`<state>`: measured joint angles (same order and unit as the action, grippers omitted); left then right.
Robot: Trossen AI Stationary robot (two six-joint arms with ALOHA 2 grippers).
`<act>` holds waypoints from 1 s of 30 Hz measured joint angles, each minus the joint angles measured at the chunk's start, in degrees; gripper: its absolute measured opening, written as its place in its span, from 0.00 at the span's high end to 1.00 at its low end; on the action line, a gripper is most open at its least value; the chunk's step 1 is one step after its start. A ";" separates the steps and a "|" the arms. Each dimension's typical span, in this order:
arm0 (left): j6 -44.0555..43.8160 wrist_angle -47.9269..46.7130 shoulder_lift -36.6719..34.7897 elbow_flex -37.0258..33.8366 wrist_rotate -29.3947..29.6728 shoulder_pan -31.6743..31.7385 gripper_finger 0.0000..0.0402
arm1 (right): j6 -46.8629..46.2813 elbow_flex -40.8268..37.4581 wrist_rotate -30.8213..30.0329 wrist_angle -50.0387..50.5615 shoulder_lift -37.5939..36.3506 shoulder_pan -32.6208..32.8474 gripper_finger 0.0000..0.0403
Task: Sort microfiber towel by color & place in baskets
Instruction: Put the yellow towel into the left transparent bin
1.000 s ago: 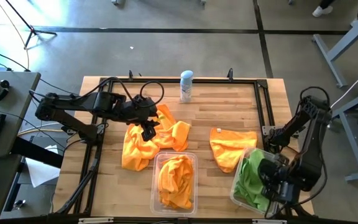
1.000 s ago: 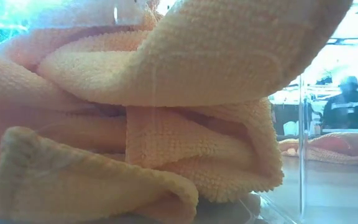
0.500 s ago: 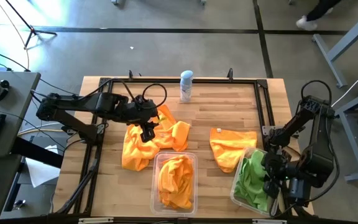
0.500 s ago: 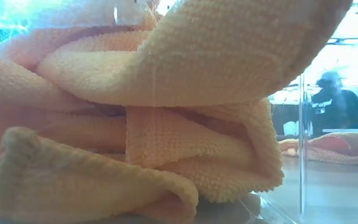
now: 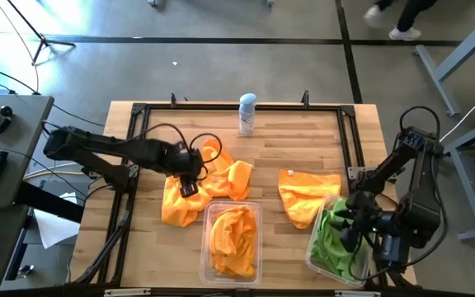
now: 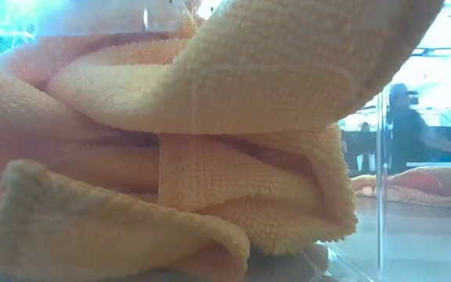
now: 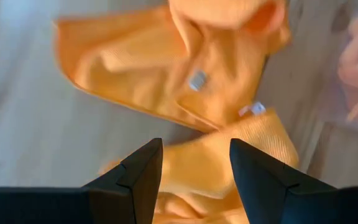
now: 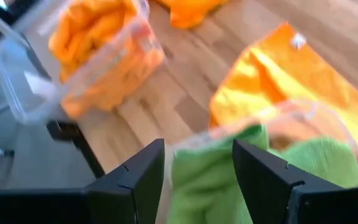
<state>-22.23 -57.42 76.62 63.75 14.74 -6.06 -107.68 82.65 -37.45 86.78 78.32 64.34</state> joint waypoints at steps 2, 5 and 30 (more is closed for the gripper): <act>-1.45 3.74 -1.09 -4.90 -2.29 -0.01 0.57 | 0.12 -0.02 -1.40 0.04 0.00 -1.28 0.54; -4.77 7.83 -2.46 -11.46 -4.45 -0.01 0.57 | 1.45 -0.02 -1.52 0.05 0.02 -3.44 0.54; -33.06 17.93 -2.60 -30.81 -13.02 -5.08 0.57 | 24.72 -0.07 -0.37 -1.11 0.02 -26.34 0.61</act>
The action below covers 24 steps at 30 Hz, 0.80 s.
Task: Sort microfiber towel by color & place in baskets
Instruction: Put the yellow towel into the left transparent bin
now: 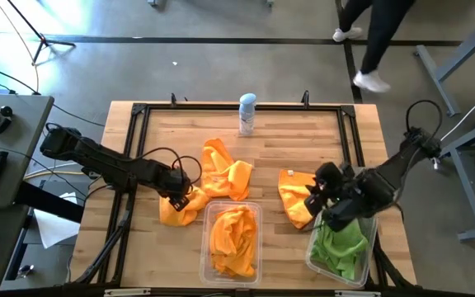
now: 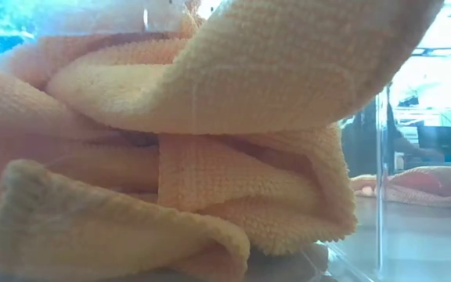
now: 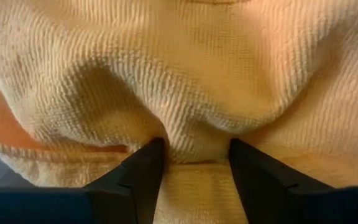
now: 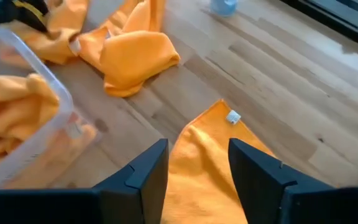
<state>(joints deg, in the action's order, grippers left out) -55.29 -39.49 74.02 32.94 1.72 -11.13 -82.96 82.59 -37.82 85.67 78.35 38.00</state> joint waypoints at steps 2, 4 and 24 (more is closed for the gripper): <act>-1.26 0.29 0.00 -0.65 0.03 -0.31 0.61 | 5.08 0.00 1.24 -1.82 0.02 -2.30 0.64; -1.98 0.31 0.00 -0.87 0.26 -0.55 0.68 | 10.23 0.00 2.29 -3.44 0.02 -4.37 0.68; -3.79 -24.48 -9.47 23.85 13.97 -7.05 1.00 | 41.42 -19.51 10.49 -28.18 -11.51 -14.31 0.99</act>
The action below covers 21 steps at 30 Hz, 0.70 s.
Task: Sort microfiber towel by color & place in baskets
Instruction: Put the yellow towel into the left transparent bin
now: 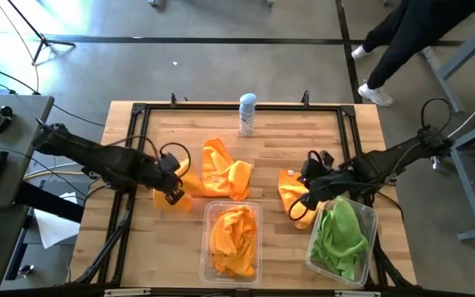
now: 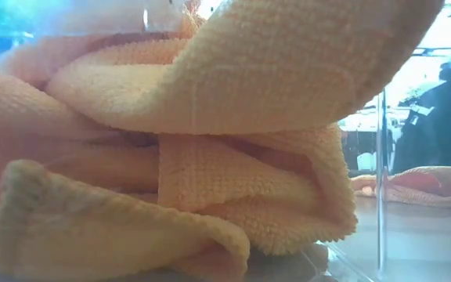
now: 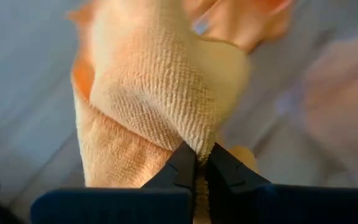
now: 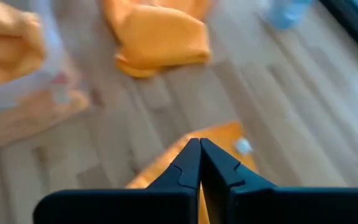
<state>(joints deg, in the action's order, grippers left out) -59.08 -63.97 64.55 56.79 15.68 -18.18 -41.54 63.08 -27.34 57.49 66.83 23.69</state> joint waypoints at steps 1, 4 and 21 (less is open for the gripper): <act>0.68 -0.53 -0.06 2.12 1.07 -0.66 1.00 | 1.59 -2.65 0.72 -3.91 -2.20 -0.51 0.99; 3.03 -1.25 0.86 8.66 3.96 -2.63 1.00 | 6.93 -10.05 2.39 -15.64 -8.97 -2.12 1.00; 15.41 -11.93 29.40 56.19 11.09 -9.39 1.00 | 14.67 -25.78 9.48 -29.25 -27.96 -10.03 1.00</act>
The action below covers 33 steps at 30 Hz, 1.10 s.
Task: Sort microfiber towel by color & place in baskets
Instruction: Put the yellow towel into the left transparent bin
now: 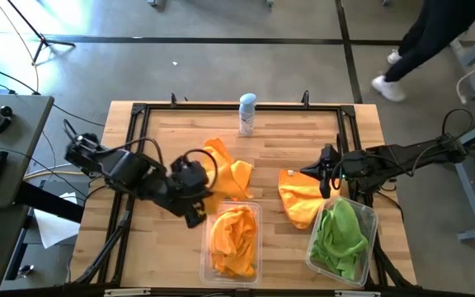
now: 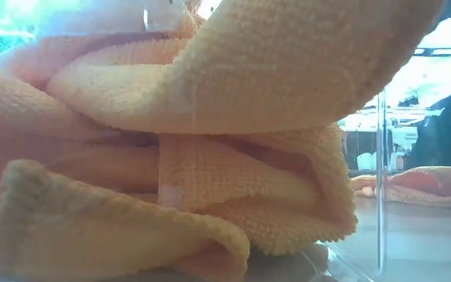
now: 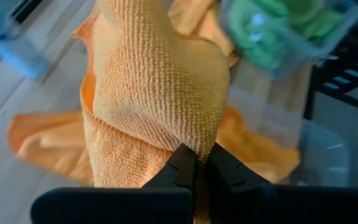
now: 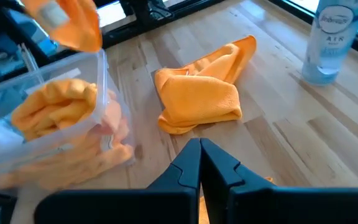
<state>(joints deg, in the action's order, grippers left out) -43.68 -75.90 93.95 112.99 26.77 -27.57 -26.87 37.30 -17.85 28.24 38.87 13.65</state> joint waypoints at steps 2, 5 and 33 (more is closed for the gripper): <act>0.92 0.04 3.43 5.05 0.34 -0.61 1.00 | 1.11 0.00 1.04 0.01 0.13 -0.30 1.00; 1.35 0.07 7.87 11.56 0.82 -1.47 1.00 | 1.88 0.00 2.09 0.05 0.13 -0.64 1.00; 7.87 0.25 25.55 16.07 -13.30 -0.75 1.00 | -3.31 0.00 10.58 0.14 0.15 -0.59 1.00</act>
<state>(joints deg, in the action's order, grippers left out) -35.81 -75.65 119.50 129.05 13.47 -28.32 -30.19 37.30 -7.27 28.38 39.03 13.06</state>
